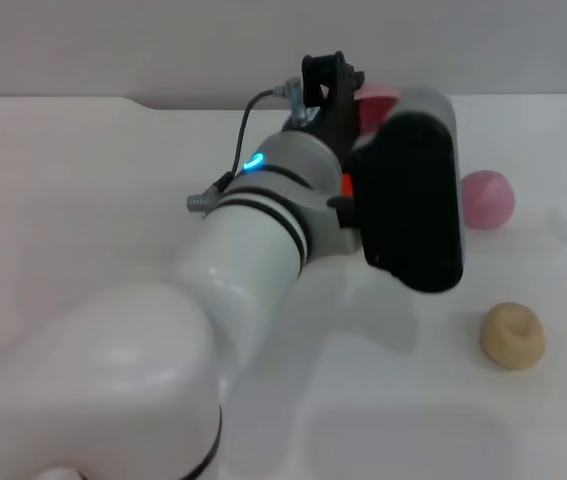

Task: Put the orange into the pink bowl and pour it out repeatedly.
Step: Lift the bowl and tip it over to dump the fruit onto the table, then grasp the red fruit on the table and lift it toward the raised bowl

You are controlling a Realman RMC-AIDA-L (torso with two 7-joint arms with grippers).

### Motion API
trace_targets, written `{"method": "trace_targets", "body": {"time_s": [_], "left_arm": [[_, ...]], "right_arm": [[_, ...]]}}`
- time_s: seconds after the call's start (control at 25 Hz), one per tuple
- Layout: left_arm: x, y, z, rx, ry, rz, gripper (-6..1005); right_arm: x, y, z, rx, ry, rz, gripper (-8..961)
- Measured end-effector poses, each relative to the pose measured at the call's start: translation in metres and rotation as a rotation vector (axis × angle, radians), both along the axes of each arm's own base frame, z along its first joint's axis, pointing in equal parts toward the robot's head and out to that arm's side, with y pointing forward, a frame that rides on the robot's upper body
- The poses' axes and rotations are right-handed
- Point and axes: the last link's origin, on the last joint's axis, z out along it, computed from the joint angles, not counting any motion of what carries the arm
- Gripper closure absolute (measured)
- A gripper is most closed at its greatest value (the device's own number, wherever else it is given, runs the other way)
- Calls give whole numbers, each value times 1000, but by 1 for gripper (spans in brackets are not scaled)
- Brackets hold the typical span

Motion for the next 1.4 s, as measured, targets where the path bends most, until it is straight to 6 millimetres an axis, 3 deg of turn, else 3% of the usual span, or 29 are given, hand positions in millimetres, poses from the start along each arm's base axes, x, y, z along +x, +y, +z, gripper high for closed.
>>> {"method": "trace_targets", "body": {"time_s": [0.72,0.92,1.04,1.2,1.36,1.4], "left_arm": [[-2,-18,-15,51,222,-297,956],[-1,-15,-13,46,177,-269,956],[6,-7,-2,62,45,-188,956],[19,15,37,73,-276,136,956],[11,30,60,13,-399,471,956],[11,30,60,13,-399,471,956]], "right_arm": [[-3,2,-4,-15,-7,8,430],[-2,3,-4,-16,-6,7,435],[-3,4,-4,-17,-5,9,438],[-5,5,-7,-24,-4,15,442],[-10,6,-11,-40,-8,31,446],[-12,8,-13,-45,-9,37,447]]}}
